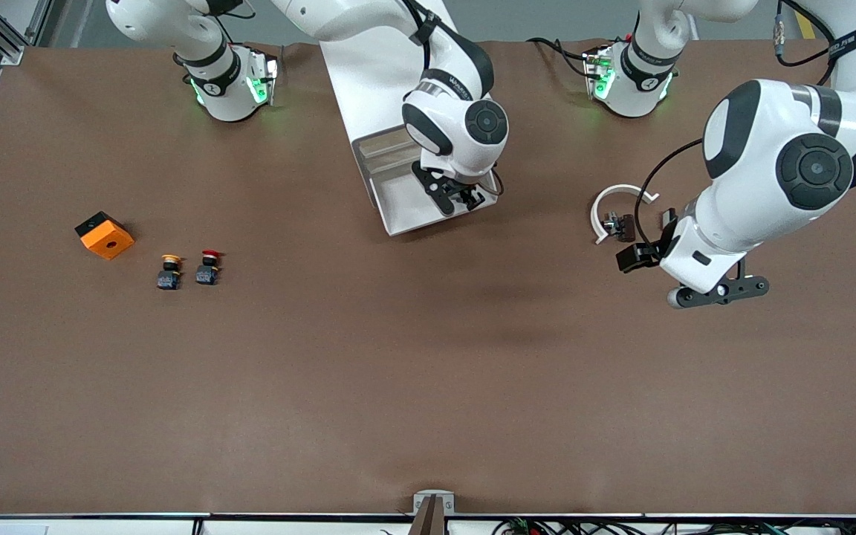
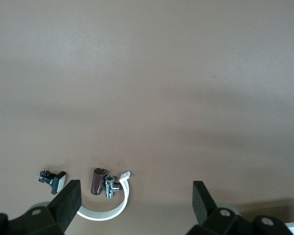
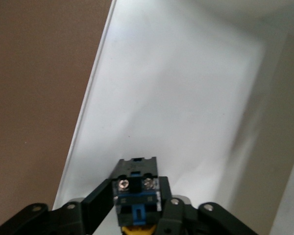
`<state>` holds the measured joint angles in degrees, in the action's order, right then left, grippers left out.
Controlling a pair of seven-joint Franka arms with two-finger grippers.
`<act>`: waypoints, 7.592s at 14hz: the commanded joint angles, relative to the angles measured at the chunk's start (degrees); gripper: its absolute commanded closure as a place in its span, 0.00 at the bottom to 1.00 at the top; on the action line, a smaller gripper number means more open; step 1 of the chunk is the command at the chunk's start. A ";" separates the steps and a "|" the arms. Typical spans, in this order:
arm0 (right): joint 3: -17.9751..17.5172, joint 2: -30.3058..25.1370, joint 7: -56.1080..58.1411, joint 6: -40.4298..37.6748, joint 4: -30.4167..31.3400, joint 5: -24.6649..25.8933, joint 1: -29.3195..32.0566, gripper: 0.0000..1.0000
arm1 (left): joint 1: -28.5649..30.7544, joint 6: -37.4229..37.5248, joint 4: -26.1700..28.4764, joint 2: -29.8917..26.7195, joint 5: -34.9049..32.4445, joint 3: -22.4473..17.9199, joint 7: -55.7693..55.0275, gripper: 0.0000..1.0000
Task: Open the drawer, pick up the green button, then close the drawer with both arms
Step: 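Lift the green button out of the drawer with the right gripper, then carry the button toward the red button while the left gripper reaches the drawer, then push the drawer closed with the left gripper while the right gripper lowers, then set the green button beside the red button while the left gripper withdraws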
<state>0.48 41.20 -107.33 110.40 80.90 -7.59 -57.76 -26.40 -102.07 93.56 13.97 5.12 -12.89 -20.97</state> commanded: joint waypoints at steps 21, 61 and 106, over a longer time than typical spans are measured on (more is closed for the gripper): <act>0.92 -8.76 37.43 -13.62 -7.25 -1.20 16.27 1.00 | -1.46 -1.47 0.31 0.62 -1.34 0.06 -3.81 0.00; 0.57 -21.08 96.26 43.32 54.02 5.39 45.55 1.00 | -19.74 -15.35 -0.04 24.00 15.09 9.81 -25.88 0.00; 0.57 -21.60 79.65 27.32 44.44 5.30 38.52 0.00 | -3.76 -3.84 -13.14 13.37 -1.52 7.35 -27.04 0.00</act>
<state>1.12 20.43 -25.70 138.10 125.07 -2.07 -19.24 -31.69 -106.70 79.64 29.62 4.71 -5.73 -51.43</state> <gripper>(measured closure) 0.833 0.000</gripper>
